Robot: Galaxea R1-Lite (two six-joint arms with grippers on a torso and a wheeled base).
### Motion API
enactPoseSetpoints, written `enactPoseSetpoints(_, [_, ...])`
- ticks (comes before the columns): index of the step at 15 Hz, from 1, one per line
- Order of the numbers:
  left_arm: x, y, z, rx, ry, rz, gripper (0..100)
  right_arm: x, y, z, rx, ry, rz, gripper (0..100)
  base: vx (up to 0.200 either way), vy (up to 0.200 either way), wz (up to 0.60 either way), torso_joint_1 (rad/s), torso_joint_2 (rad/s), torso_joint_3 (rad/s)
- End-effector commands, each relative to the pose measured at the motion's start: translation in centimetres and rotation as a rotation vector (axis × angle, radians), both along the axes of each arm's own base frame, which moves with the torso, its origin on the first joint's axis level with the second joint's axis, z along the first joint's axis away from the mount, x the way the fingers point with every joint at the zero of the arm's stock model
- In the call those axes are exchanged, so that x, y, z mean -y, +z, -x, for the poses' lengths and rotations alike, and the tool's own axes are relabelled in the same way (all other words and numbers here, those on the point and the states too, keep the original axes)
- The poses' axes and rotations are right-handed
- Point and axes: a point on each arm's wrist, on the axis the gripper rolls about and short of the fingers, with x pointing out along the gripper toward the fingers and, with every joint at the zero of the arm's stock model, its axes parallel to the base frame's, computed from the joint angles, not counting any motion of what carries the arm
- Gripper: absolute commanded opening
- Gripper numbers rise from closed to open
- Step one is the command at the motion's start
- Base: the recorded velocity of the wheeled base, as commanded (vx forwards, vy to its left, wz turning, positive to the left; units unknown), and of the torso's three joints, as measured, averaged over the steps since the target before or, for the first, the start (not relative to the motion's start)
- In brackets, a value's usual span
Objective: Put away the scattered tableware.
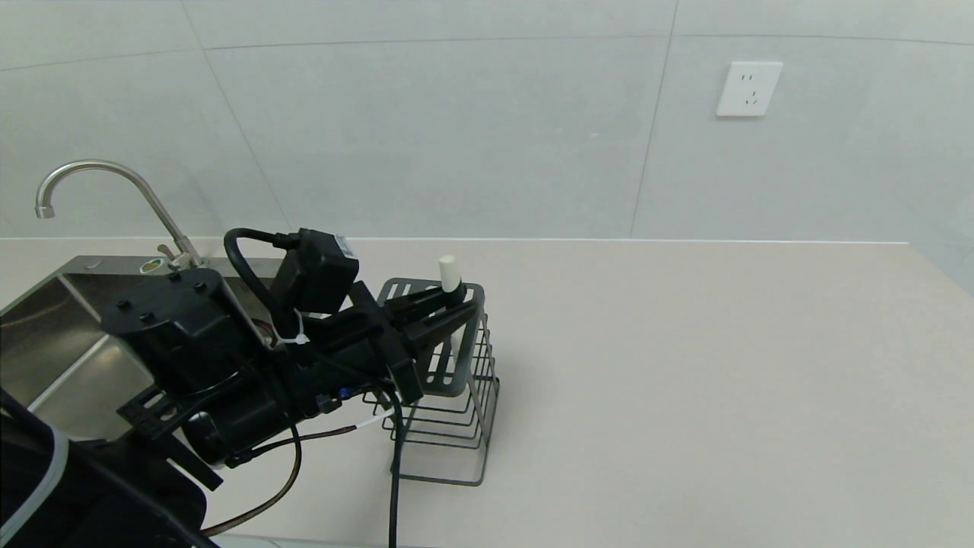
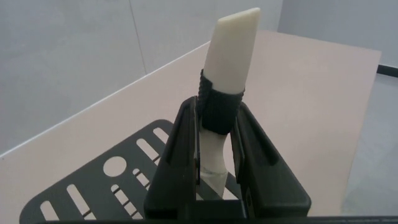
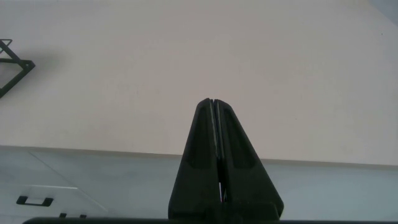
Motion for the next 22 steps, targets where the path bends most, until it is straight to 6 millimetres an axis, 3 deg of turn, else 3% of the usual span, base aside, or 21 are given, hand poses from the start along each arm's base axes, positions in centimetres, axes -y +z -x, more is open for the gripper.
enactPoseSetpoints(1, [0.0,-0.2,0.0,-0.008,0.003,-0.003,0,0.0,0.0,0.0,-0.001,0.0,0.0,0,0.0,0.0,0.0,0.0,0.0,0.0])
enactPoseSetpoints(3, [-0.1,-0.2,0.1,-0.011,0.001,-0.003,0,0.0,0.0,0.0,-0.001,0.0,0.0,0,0.0,0.0,0.0,0.0,0.0,0.0])
enactPoseSetpoints(4, [-0.1,-0.3,0.1,-0.014,0.001,-0.004,100,0.0,0.0,0.0,-0.001,0.0,0.0,0,0.0,0.0,0.0,0.0,0.0,0.0])
enactPoseSetpoints(12, [-0.3,0.1,0.4,0.015,0.001,0.009,100,0.0,0.0,0.0,-0.001,0.0,0.0,0,0.0,0.0,0.0,0.0,0.0,0.0])
enactPoseSetpoints(16, [-1.4,1.7,2.8,0.07,0.0,0.035,100,0.0,0.0,0.0,-0.001,0.0,0.0,0,0.0,0.0,0.0,0.0,0.0,0.0])
enactPoseSetpoints(19, [-4.2,3.0,8.5,0.136,-0.001,0.069,100,0.0,0.0,0.0,-0.001,-0.001,-0.001,0,0.0,0.0,0.0,0.0,0.0,0.0])
enactPoseSetpoints(21, [-5.6,3.7,11.1,0.189,0.005,0.098,100,0.0,0.0,0.0,-0.001,-0.001,-0.001,0,0.0,0.0,0.0,0.0,0.0,0.0])
enactPoseSetpoints(22, [-7.3,4.5,13.8,0.245,0.026,0.138,100,0.0,0.0,0.0,-0.001,-0.001,-0.001,0,0.0,0.0,0.0,0.0,0.0,0.0])
